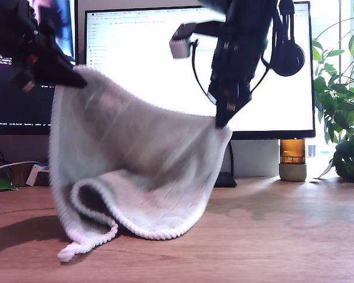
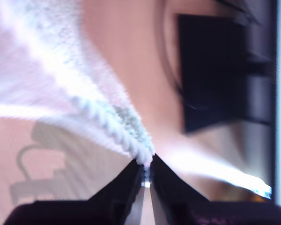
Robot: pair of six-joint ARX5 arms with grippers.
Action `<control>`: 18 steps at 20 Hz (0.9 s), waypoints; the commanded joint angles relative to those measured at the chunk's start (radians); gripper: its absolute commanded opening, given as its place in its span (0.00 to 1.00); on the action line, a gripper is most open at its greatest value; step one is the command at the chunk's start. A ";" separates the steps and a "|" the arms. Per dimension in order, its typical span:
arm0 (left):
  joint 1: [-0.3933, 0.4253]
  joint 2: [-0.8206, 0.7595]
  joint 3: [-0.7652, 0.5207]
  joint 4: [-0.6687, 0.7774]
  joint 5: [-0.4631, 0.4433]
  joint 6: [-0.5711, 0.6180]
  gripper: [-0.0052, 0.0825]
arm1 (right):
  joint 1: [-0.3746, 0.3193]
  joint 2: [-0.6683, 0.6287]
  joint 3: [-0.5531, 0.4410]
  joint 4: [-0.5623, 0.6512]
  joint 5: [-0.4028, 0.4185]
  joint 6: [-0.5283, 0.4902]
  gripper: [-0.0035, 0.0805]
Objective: Fold the tea towel to a neat square and place it to the right
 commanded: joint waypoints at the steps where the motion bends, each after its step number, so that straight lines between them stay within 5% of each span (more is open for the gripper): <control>1: 0.020 0.022 0.040 0.023 0.013 -0.006 0.03 | 0.007 -0.026 0.046 -0.008 0.040 0.007 0.03; 10: 0.071 0.109 0.280 -0.085 0.092 -0.006 0.03 | 0.006 -0.026 0.166 -0.045 0.117 0.004 0.03; 18: 0.077 0.156 0.286 -0.132 0.185 -0.059 0.03 | -0.010 -0.025 0.166 -0.084 0.106 0.018 0.03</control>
